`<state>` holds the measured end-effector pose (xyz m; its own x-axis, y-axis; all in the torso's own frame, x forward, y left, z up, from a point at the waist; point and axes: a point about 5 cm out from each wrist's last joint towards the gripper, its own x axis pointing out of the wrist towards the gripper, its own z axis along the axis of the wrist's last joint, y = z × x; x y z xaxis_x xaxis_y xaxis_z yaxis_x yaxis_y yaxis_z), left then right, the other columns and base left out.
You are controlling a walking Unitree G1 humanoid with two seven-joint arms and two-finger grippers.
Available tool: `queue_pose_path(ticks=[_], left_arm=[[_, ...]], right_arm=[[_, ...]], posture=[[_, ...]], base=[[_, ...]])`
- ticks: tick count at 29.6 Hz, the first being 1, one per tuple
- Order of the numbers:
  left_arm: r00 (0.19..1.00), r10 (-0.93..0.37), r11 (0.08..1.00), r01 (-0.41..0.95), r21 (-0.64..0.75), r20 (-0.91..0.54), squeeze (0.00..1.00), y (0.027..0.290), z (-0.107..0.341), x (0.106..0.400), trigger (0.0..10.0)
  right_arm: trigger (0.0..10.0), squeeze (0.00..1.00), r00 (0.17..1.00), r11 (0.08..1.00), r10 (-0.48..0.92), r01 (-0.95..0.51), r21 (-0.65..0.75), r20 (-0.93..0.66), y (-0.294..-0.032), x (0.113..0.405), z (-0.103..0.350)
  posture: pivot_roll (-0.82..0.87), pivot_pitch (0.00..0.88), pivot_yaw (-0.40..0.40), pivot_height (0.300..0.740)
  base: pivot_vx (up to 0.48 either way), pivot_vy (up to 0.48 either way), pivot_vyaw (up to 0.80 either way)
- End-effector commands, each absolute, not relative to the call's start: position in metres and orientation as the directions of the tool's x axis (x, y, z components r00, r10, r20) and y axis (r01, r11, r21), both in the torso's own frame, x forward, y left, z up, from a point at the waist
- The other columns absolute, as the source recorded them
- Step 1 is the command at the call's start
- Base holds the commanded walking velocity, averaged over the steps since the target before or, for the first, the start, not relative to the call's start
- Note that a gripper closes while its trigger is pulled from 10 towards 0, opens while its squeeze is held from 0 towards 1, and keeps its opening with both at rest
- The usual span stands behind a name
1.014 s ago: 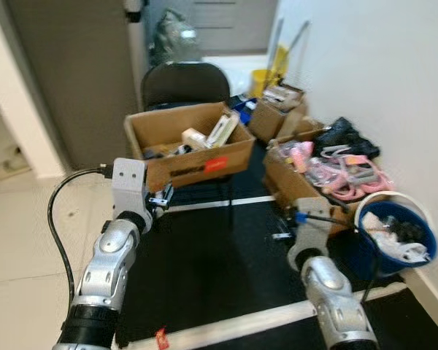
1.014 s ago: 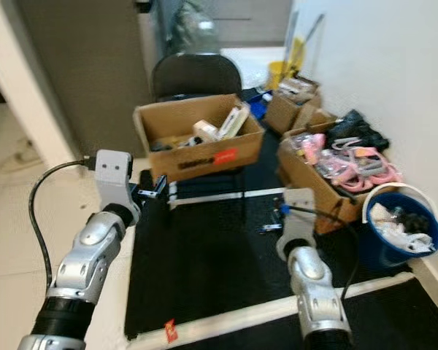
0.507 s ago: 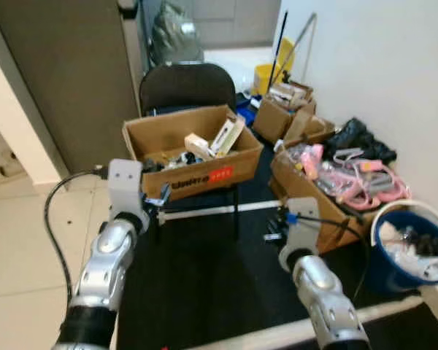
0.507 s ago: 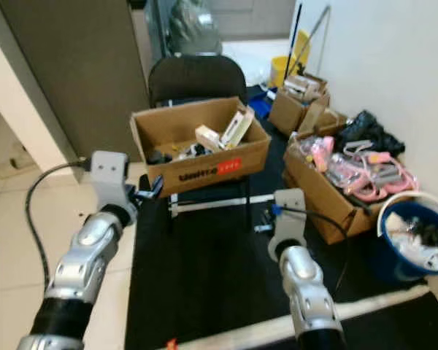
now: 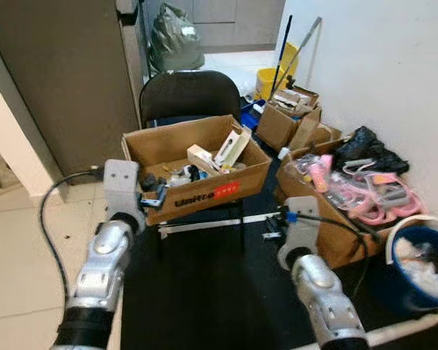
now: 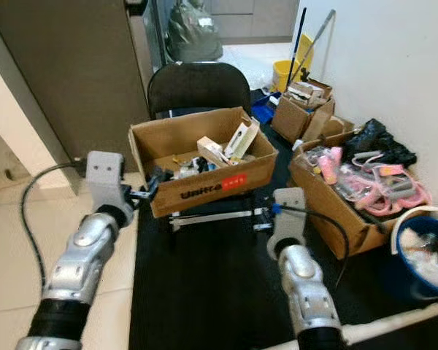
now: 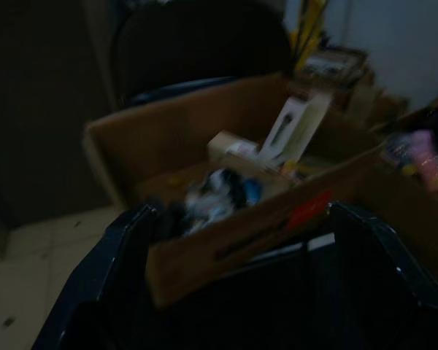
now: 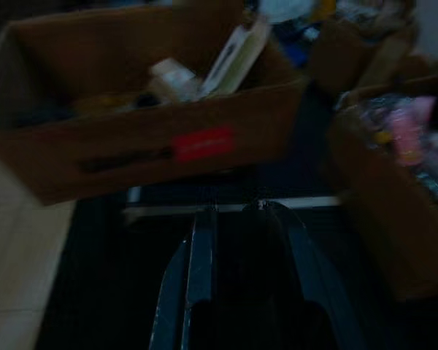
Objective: Picking trash to rubbish bin
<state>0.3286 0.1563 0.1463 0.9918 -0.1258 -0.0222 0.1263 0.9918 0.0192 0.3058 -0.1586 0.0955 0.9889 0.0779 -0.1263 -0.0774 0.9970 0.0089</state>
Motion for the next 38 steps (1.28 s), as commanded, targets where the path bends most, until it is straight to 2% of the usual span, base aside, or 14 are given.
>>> queue_pose_path(ticks=[1, 38], left_arm=[[0.992, -0.115, 0.993, 0.116, 0.017, -0.044, 0.00, 0.1605, 0.1419, 0.3277, 10.0], [0.991, -0.119, 0.992, 0.120, 0.024, -0.055, 0.00, 0.1606, 0.1413, 0.3250, 10.0]], right_arm=[[10.0, 0.00, 0.987, 0.997, 0.081, -0.078, 0.023, -0.141, -0.1563, 0.3042, 0.0910], [10.0, 0.00, 0.986, 0.996, 0.079, -0.074, 0.041, -0.145, -0.1552, 0.3041, 0.0903]], posture=[[-0.05, 0.083, -0.003, 0.740], [-0.04, 0.102, -0.003, 0.740]], base=[[0.364, 0.000, 0.00], [0.363, 0.000, 0.00]])
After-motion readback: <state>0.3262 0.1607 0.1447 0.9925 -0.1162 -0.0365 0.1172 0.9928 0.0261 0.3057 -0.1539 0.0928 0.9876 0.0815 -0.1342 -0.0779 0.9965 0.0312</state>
